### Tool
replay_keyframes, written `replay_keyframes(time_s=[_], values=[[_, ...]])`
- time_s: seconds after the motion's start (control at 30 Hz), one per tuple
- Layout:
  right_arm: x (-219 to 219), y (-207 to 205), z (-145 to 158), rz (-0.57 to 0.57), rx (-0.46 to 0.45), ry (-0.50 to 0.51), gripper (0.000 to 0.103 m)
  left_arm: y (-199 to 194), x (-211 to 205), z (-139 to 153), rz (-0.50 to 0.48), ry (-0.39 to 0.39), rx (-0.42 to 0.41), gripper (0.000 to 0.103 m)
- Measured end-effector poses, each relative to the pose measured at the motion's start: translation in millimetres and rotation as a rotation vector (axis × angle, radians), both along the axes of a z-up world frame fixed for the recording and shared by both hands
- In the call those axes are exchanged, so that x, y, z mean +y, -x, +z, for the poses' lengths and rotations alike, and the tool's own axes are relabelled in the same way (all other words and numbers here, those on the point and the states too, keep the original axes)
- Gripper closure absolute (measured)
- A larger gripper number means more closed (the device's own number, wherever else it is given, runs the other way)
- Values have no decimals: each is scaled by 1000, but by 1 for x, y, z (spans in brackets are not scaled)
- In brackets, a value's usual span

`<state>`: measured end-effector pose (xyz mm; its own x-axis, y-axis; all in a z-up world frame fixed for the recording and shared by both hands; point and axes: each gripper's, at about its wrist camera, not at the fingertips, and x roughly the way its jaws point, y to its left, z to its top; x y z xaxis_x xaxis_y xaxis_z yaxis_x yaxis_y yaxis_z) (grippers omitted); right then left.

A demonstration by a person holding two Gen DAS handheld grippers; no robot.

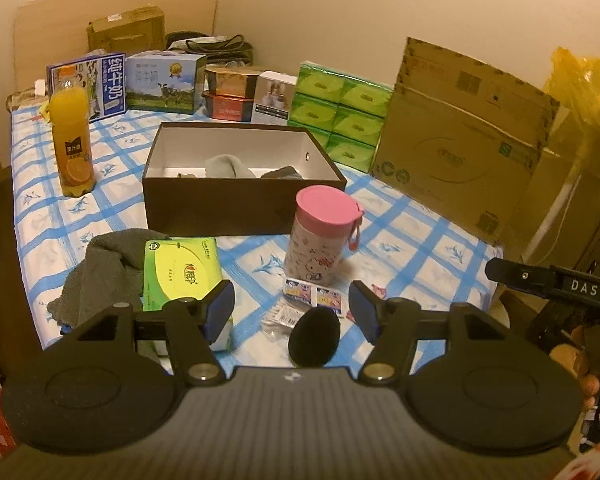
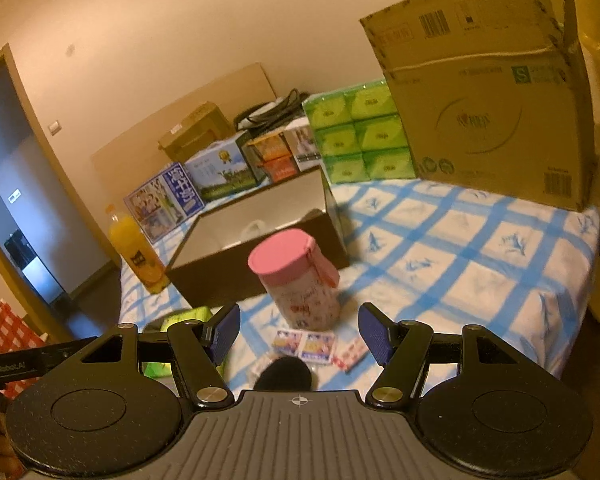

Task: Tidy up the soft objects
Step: 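Move both open tools toward the black foam pad and white rolled cloth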

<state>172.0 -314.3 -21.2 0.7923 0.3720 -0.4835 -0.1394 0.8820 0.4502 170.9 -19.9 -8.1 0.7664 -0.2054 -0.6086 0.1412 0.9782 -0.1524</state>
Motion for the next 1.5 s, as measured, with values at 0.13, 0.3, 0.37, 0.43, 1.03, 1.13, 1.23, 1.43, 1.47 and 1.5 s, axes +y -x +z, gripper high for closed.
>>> replay_keyframes(time_s=[0.13, 0.3, 0.37, 0.43, 1.03, 1.13, 1.23, 1.43, 1.47, 1.5], values=[[2, 10, -5, 3, 9, 16, 37, 7, -7, -6, -24, -8, -5, 43], [5, 13, -16, 13, 39, 16, 37, 10, -18, -15, -54, -20, -1, 43], [6, 12, -23, 18, 55, 19, 37, 8, -22, -19, -63, -28, 5, 43], [7, 12, -28, 21, 69, 26, 37, 6, -27, -24, -73, -40, 10, 43], [9, -17, -76, 4, 184, 69, 38, -32, -46, -82, -112, -106, 106, 51], [9, -22, -84, 0, 201, 78, 38, -40, -46, -93, -118, -108, 126, 51], [10, -28, -91, -6, 223, 81, 38, -48, -46, -102, -121, -107, 141, 51], [9, -38, -104, -6, 251, 83, 38, -58, -48, -118, -123, -112, 174, 51], [9, -39, -105, -8, 253, 82, 38, -60, -49, -121, -124, -113, 177, 51], [9, -40, -107, -9, 257, 82, 38, -61, -49, -123, -125, -115, 181, 51]])
